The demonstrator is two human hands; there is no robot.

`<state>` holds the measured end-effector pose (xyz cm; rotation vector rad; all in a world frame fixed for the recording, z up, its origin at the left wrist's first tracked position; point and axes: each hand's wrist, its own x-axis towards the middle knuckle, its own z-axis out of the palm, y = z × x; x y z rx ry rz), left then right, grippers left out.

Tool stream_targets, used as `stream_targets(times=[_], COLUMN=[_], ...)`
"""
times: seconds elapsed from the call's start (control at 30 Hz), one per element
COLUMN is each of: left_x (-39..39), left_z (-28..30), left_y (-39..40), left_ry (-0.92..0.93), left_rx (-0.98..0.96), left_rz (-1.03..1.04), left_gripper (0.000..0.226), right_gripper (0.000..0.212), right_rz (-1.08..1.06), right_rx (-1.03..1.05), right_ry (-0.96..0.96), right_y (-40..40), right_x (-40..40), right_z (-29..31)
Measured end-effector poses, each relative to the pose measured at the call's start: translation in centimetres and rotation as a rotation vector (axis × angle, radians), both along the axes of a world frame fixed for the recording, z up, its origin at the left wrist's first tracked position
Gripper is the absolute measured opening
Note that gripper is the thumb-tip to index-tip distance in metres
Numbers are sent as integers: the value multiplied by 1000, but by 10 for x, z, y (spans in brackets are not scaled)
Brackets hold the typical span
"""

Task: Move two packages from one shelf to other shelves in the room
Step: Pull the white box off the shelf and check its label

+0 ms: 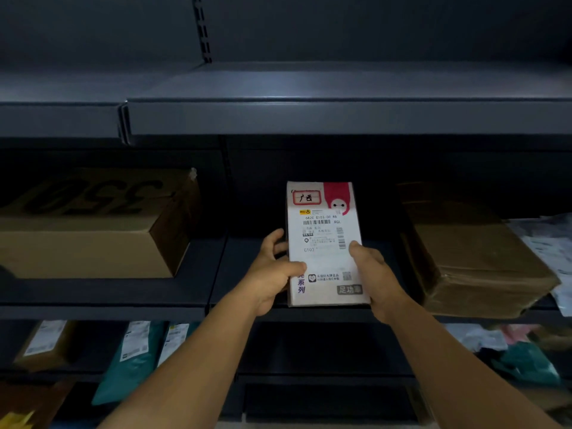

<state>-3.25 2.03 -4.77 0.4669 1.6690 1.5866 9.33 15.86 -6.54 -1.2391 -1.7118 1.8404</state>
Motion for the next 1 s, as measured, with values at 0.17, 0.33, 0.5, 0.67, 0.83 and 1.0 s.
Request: stream_targets(times=[0.17, 0.33, 0.5, 0.67, 0.83, 1.0], left_x=[7, 13, 19, 30, 48, 78], left_z=[5, 7, 11, 16, 22, 31], left_y=[-8, -16, -21, -20, -9, 10], left_ry=[-9, -18, -12, 14, 39, 99], left_rx=[39, 39, 35, 4, 13, 51], left_rz=[-23, -3, -15, -43, -94, -173], left_gripper=[67, 52, 44, 42, 41, 41], right_gripper=[30, 36, 37, 36, 32, 27], right_rz=[-8, -16, -39, -83, -145, -231], right_rx=[61, 107, 116, 138, 148, 178], right_ry=[62, 84, 92, 105, 109, 105], right_y=[-16, -28, -35, -40, -41, -34], right_x=[8, 15, 25, 39, 63, 99], right_z=[4, 5, 6, 11, 19, 32])
